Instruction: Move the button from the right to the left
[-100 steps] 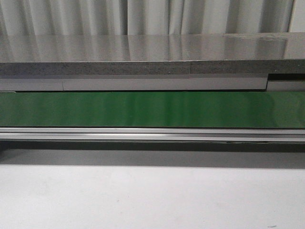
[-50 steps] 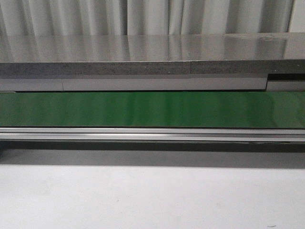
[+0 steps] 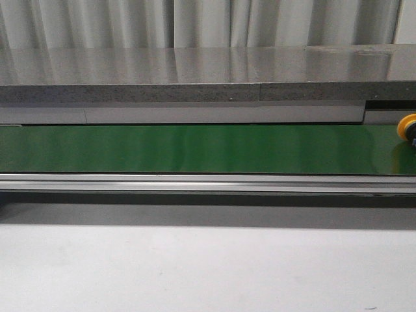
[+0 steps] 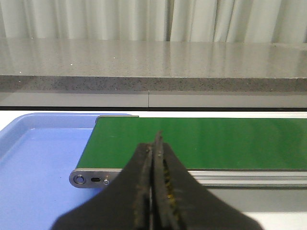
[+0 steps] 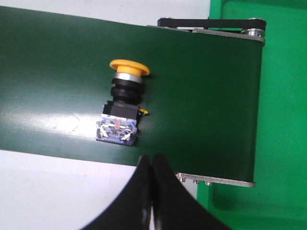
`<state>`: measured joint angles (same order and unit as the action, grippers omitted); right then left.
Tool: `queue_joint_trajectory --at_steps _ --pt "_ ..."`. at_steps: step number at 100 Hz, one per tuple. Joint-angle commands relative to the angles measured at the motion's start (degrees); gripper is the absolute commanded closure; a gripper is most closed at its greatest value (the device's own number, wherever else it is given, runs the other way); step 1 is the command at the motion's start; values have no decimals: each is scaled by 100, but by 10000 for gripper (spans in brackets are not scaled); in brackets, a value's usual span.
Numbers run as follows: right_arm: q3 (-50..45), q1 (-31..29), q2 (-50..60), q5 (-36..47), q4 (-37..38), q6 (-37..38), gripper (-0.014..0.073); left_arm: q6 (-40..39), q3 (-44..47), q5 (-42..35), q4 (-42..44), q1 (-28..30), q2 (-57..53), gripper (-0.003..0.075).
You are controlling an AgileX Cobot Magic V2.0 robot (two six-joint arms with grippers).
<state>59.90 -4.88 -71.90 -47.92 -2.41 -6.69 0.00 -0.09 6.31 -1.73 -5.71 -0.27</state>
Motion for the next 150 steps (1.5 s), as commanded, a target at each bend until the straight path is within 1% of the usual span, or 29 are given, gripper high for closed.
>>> queue_joint_trajectory --at_steps 1,17,28,57,81,113,124,150 --pt "-207 106 527 564 84 -23 652 0 266 -442 -3 -38 -164 741" --pt "-824 303 1142 869 134 -16 652 0 266 -442 -3 -38 -164 741" --pt "-1232 336 1522 1035 134 -16 652 0 266 -442 -3 -38 -164 741" --pt "-2485 336 2964 2015 134 -16 652 0 266 -442 -3 -38 -164 741" --pt "-3332 336 4207 2266 134 -16 652 0 266 -442 -3 -38 -164 741" --pt "-4030 336 5631 2677 134 -16 652 0 266 -442 -3 -38 -164 741" --pt "-4169 336 6064 2670 134 -16 652 0 266 -442 -3 -38 -164 741" --pt "-4177 336 6247 2639 134 -16 652 0 266 -442 -3 -38 -164 741"
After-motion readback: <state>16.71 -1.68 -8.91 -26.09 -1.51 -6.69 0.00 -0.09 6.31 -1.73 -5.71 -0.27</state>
